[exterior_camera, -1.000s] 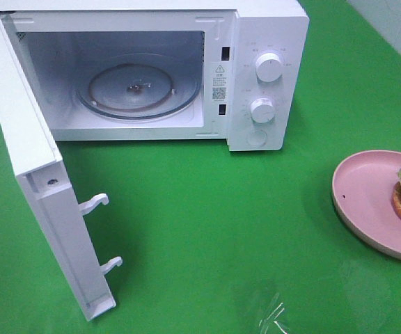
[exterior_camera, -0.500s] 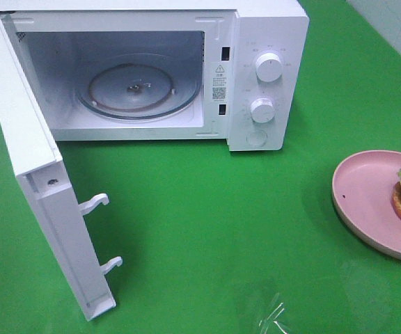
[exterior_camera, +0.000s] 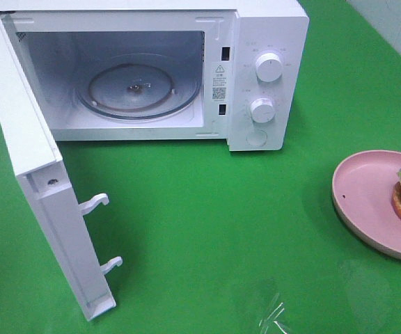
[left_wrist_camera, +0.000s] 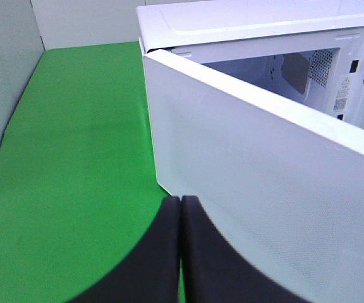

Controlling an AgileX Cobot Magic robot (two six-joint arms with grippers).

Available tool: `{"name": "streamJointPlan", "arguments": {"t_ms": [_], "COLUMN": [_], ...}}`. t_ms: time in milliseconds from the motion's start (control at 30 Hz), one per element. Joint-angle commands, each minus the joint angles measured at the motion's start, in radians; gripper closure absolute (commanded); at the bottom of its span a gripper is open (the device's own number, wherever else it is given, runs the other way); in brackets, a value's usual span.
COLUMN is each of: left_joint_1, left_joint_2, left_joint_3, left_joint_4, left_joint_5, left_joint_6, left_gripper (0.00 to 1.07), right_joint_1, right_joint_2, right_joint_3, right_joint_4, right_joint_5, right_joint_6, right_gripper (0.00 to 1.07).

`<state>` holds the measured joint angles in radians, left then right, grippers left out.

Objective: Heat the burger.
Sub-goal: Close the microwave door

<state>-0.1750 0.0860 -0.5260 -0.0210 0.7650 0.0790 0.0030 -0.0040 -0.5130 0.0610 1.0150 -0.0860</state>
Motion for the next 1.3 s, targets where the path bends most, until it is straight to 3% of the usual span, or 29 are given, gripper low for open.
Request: {"name": "streamJointPlan", "arguments": {"t_ms": [33,133,200,300,400,433,467,500,567,733,800,900,1033,1200,1300], "left_joint_1": [0.002,0.002,0.002,0.002,0.002,0.002,0.002,0.002,0.001,0.000,0.000,0.000,0.000,-0.006,-0.054], "left_joint_2": [0.149,0.193,0.348,0.448,0.617,0.617,0.692,0.692,0.805,0.948,1.071,1.100,1.245,1.299,1.349], "left_joint_3": [0.007,0.008,0.013,0.013,0.013,0.013,0.013,0.013,0.013,-0.007,-0.059,-0.076,-0.174,-0.205,-0.234], "left_joint_4": [-0.004,-0.004,-0.016,-0.021,-0.048,-0.048,-0.070,-0.070,-0.137,-0.219,-0.262,-0.268,-0.270,-0.273,-0.269], "left_joint_5": [-0.106,-0.118,-0.185,-0.242,-0.361,-0.361,-0.420,-0.420,-0.509,-0.613,-0.636,-0.636,-0.635,-0.635,-0.660], "left_joint_6": [-0.001,-0.001,-0.001,0.007,0.086,0.086,0.137,0.137,0.203,0.279,0.308,0.311,0.312,0.311,0.314], "left_gripper": [1.07,1.07,1.07,1.07,1.07,1.07,1.07,1.07,1.07,1.07,1.07,1.07,1.07,1.07,1.07], "right_joint_1": [0.002,0.002,0.002,0.002,0.002,0.002,0.002,0.002,0.002,0.002,0.002,0.002,0.002,0.002,0.002], "right_joint_2": [-0.026,-0.026,-0.026,-0.026,-0.026,-0.026,-0.026,-0.026,-0.026,-0.026,-0.026,-0.026,-0.026,-0.026,-0.026], "right_joint_3": [0.003,0.003,0.003,0.003,0.003,0.003,0.003,0.003,0.004,0.004,0.004,0.004,0.004,0.004,0.004], "right_joint_4": [0.002,0.001,0.001,0.001,0.001,0.001,0.001,0.001,0.001,0.001,0.001,0.001,0.001,0.001,0.001], "right_joint_5": [-0.009,-0.009,-0.009,-0.009,-0.009,-0.009,-0.009,-0.009,-0.009,-0.009,-0.009,-0.009,-0.009,-0.009,-0.009], "right_joint_6": [0.005,0.005,0.005,0.005,0.005,0.005,0.005,0.005,0.006,0.006,0.006,0.006,0.006,0.006,0.006], "right_gripper": [0.44,0.44,0.44,0.44,0.44,0.44,0.44,0.44,0.44,0.44,0.44,0.44,0.44,0.44,0.44]}}
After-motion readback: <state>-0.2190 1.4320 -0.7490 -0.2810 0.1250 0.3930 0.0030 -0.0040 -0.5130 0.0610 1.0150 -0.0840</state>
